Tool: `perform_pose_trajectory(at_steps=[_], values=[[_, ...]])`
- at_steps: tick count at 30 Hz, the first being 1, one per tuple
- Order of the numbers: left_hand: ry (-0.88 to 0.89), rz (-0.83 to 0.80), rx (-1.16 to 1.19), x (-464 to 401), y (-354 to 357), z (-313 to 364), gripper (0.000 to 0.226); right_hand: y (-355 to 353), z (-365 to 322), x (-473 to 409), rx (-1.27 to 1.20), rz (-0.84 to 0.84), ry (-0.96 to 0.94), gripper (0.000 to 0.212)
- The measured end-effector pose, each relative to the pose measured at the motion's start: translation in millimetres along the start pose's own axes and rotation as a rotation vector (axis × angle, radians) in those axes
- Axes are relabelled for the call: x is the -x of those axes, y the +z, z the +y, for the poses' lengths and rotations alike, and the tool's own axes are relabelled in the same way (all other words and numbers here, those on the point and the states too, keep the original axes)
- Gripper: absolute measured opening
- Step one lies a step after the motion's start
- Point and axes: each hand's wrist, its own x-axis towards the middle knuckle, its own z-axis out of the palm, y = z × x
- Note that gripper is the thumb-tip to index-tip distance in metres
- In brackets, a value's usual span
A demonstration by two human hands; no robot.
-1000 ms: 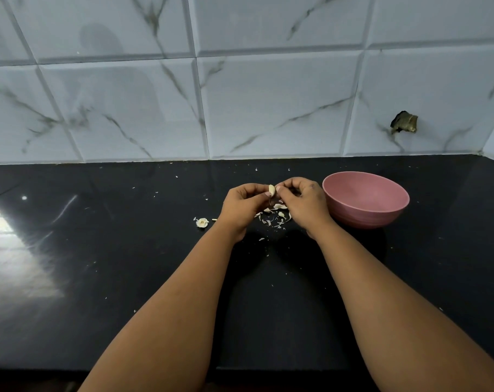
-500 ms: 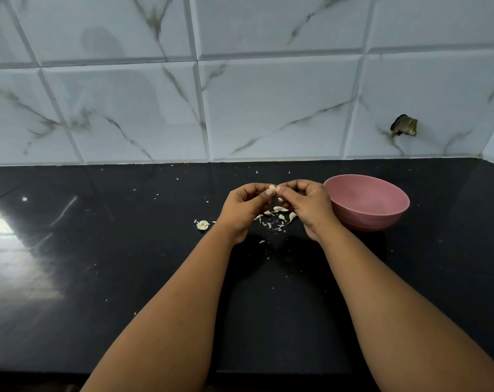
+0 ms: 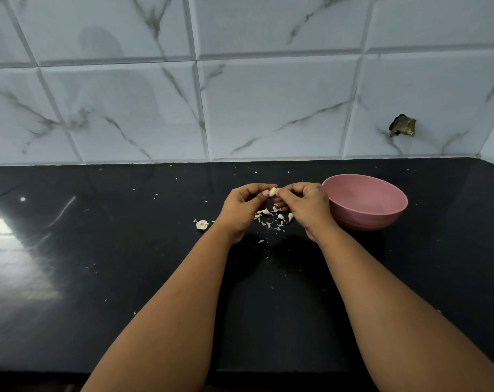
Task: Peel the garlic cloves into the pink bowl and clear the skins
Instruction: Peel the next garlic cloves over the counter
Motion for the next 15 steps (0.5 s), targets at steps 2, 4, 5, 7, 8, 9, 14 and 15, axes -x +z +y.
perform_pose_trajectory(at_steps=[2, 4, 5, 7, 8, 9, 14, 15], values=[[-0.005, -0.004, -0.012, -0.1, -0.7, 0.8, 0.020, -0.3, -0.1, 0.1, 0.011, -0.003, -0.004, 0.014], [-0.023, -0.007, -0.001, -0.3, -1.3, 1.5, 0.020, -0.4, 0.9, -0.4, 0.024, 0.002, -0.005, 0.016], [-0.032, -0.008, 0.009, -0.3, -1.3, 1.6, 0.020, -0.4, 1.3, -0.6, 0.033, 0.006, -0.006, 0.017], [-0.045, -0.008, 0.022, -0.2, -0.8, 1.5, 0.020, -0.2, 1.7, -0.6, 0.047, 0.009, -0.010, 0.019], [-0.048, -0.008, 0.027, -0.2, -0.4, 1.3, 0.020, -0.4, 1.8, -0.7, 0.051, 0.010, -0.015, 0.020], [-0.049, -0.008, 0.030, -0.3, 0.1, 1.2, 0.019, -0.8, 2.0, -0.8, 0.056, 0.011, -0.023, 0.021], [-0.053, -0.008, 0.038, -0.8, 0.2, 1.9, 0.019, -0.8, 2.2, -1.1, 0.071, 0.017, -0.029, 0.017], [-0.057, -0.005, 0.036, -0.7, 0.4, 2.3, 0.019, -0.5, 2.1, -1.4, 0.059, 0.019, -0.023, 0.017]])
